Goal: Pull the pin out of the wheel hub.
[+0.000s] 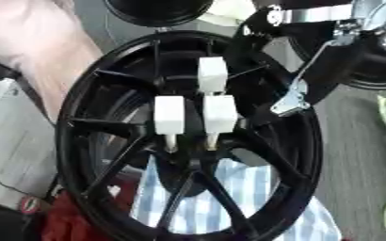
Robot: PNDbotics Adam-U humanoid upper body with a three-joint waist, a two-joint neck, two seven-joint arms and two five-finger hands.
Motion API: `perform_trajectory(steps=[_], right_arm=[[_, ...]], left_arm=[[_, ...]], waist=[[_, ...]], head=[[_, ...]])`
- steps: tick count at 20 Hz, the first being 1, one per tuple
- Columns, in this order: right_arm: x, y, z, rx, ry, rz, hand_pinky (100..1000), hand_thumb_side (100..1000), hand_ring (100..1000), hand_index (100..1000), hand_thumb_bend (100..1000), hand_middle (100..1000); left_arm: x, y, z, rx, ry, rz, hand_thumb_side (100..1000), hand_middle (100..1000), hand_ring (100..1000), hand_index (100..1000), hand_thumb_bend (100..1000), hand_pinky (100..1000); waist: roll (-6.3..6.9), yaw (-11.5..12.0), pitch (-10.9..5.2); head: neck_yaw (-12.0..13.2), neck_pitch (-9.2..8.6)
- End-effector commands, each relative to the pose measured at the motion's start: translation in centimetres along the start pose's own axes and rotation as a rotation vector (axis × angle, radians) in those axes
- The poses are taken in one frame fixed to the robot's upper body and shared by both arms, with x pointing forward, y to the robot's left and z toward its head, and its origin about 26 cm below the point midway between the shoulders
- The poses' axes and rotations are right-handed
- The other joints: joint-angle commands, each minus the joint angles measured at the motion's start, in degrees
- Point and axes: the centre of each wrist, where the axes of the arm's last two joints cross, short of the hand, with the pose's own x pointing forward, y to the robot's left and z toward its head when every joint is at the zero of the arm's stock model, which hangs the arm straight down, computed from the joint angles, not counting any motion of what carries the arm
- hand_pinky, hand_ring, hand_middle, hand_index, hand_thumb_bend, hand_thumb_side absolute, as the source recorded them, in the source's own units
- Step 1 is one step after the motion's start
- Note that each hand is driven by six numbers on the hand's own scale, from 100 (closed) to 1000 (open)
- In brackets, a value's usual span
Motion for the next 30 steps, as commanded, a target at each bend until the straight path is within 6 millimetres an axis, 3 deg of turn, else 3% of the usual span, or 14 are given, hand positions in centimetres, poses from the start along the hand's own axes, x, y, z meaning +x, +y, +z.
perform_trajectory(steps=[1,16,30], right_arm=[[0.5,-0.8,-0.5,-0.014,0.033,-0.022,828,237,823,801,614,757],[1.7,-0.8,-1.3,-0.076,0.067,-0.016,710,216,669,747,609,660],[3.2,-0.7,-1.3,-0.117,0.049,0.007,674,205,632,721,596,626]], left_arm=[[0.5,0.5,-0.2,-0.003,-0.010,-0.026,815,597,635,763,100,726],[0.4,0.6,-0.1,0.002,-0.003,-0.023,818,601,638,763,100,729],[0.2,0.6,0.0,-0.003,0.008,-0.022,820,605,641,763,100,732]], waist=[[0.56,-0.28,-1.45],[0.68,-0.68,-1.32],[0.55,-1.31,-1.97]], head=[[0.62,0.39],[1.81,0.43],[1.86,1.42]])
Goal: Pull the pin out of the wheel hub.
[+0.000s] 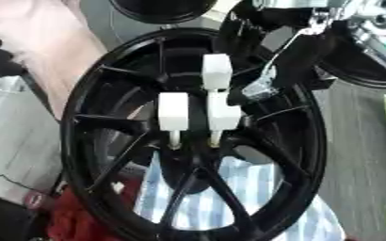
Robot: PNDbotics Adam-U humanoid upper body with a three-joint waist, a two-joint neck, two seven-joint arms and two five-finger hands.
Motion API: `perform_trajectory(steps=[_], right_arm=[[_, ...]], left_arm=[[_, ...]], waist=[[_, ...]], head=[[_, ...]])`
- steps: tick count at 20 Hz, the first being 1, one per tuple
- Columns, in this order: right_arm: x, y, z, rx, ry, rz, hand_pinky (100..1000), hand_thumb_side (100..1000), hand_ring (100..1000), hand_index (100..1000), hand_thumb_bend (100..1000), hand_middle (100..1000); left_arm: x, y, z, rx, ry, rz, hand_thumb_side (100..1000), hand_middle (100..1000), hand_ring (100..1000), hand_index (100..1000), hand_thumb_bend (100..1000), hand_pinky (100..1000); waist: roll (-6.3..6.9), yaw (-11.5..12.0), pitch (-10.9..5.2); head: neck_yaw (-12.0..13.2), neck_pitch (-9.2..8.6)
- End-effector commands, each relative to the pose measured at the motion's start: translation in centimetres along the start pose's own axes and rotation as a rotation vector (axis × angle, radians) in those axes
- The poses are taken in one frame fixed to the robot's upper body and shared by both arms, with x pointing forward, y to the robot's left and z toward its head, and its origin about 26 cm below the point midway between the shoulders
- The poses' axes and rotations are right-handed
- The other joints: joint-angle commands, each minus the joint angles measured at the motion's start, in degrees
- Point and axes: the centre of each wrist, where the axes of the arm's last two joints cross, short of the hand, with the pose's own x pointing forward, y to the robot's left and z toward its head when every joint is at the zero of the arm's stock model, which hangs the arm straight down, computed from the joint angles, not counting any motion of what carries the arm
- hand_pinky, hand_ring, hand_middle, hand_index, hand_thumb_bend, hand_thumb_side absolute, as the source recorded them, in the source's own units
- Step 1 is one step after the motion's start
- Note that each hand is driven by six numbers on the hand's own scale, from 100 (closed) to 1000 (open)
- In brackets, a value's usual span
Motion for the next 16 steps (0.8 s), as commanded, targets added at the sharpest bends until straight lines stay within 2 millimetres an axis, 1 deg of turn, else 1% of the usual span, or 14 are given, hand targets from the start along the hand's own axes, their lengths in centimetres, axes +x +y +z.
perform_trajectory(steps=[1,6,16], right_arm=[[1.13,-0.65,0.39,-0.018,-0.007,0.037,672,207,631,720,594,626],[1.83,-0.41,0.27,-0.007,-0.016,0.051,664,207,625,718,582,626],[2.11,0.11,-0.27,0.035,-0.009,0.037,666,207,627,716,573,627]], left_arm=[[0.52,0.57,-0.14,0.001,-0.012,-0.022,820,605,641,763,100,732],[0.53,0.60,-0.15,-0.002,-0.012,-0.021,819,607,642,763,100,733],[0.59,0.58,-0.25,-0.010,-0.014,-0.022,821,609,644,763,100,734]], waist=[[0.37,-0.25,-1.53],[0.53,-0.97,-1.71],[0.76,-1.75,-1.40]], head=[[0.16,0.69],[0.48,1.08],[1.11,1.43]])
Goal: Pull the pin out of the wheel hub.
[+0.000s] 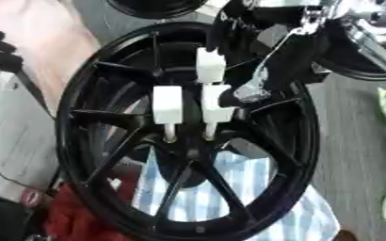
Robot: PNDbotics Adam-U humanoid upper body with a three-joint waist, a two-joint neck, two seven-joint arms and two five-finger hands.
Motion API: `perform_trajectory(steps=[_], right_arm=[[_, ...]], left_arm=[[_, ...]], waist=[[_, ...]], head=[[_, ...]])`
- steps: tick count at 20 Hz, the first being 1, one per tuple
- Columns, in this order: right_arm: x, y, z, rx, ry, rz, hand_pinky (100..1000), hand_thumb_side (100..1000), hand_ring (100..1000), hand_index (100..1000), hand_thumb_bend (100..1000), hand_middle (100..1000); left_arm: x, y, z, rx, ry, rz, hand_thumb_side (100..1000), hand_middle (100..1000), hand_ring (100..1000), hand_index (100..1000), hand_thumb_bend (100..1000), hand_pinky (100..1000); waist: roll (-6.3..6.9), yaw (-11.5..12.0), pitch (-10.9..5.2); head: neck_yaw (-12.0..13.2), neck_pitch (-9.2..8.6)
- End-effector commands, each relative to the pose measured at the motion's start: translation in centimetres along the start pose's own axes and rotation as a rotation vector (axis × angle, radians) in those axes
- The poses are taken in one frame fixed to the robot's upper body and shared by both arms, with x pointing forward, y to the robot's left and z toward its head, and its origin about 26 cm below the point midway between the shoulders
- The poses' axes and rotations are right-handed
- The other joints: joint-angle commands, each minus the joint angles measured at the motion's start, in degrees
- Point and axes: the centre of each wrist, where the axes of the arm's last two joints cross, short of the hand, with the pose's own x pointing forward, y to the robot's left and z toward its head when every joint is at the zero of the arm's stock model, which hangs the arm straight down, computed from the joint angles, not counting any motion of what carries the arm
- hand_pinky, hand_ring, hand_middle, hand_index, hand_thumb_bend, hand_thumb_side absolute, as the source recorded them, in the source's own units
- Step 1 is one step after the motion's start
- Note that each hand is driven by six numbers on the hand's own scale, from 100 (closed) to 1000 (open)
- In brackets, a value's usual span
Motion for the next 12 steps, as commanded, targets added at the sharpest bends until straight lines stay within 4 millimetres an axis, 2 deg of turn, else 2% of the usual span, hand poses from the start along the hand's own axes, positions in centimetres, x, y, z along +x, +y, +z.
perform_trajectory(steps=[1,12], right_arm=[[0.75,-0.60,0.31,-0.008,-0.005,0.020,666,207,627,716,572,627],[0.88,-0.06,-0.27,0.029,0.006,-0.001,662,190,623,710,569,622]], left_arm=[[0.73,0.53,-0.29,-0.006,-0.024,-0.022,821,609,645,763,100,734],[0.86,0.54,-0.38,-0.006,-0.027,-0.025,822,611,647,763,100,735]], waist=[[0.37,-0.17,-1.21],[0.20,-0.20,-0.71]], head=[[0.46,0.25],[0.82,-0.23]])
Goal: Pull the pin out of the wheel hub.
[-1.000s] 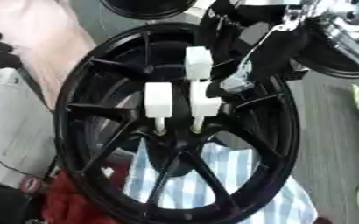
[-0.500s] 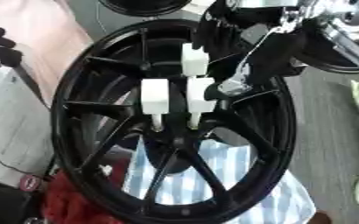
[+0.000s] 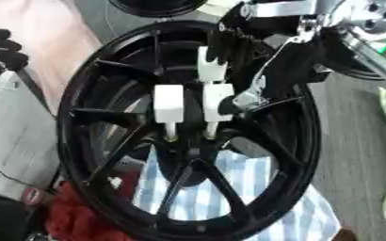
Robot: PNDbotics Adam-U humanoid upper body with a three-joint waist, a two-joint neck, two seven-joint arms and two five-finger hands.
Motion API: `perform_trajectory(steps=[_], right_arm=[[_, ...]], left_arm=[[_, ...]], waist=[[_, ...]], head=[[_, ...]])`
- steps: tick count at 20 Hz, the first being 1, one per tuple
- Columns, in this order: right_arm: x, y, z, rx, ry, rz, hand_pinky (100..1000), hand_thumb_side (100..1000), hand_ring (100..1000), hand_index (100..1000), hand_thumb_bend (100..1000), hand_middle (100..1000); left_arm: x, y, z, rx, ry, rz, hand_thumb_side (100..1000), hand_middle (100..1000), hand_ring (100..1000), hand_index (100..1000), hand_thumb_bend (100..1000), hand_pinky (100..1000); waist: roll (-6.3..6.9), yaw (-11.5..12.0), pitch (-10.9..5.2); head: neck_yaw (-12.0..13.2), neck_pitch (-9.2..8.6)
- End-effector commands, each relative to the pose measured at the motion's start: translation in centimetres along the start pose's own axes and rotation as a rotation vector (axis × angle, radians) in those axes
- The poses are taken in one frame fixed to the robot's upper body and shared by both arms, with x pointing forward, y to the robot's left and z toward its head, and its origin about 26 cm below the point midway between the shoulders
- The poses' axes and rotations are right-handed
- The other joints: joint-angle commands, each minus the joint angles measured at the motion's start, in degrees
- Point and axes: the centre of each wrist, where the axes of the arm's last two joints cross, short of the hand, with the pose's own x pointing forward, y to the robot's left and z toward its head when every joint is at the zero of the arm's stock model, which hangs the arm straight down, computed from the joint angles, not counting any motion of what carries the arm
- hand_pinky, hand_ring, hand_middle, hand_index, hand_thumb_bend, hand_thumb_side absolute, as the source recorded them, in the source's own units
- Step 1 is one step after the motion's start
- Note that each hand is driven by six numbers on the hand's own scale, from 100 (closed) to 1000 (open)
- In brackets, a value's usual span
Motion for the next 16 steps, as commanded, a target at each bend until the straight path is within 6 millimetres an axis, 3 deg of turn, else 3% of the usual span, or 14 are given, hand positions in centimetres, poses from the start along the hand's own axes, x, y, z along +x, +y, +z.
perform_trajectory(steps=[1,16], right_arm=[[0.59,-0.49,0.36,-0.009,0.001,0.015,660,191,621,708,560,620],[0.51,0.12,-0.29,0.020,0.019,-0.003,664,182,627,708,550,625]], left_arm=[[0.85,0.53,-0.37,-0.004,-0.029,-0.025,822,611,647,763,100,736],[0.83,0.42,-0.38,-0.013,-0.030,-0.023,822,614,650,763,100,738]], waist=[[0.38,0.08,-0.75],[0.44,0.05,-0.66]], head=[[0.30,-0.24],[0.34,-0.38]])
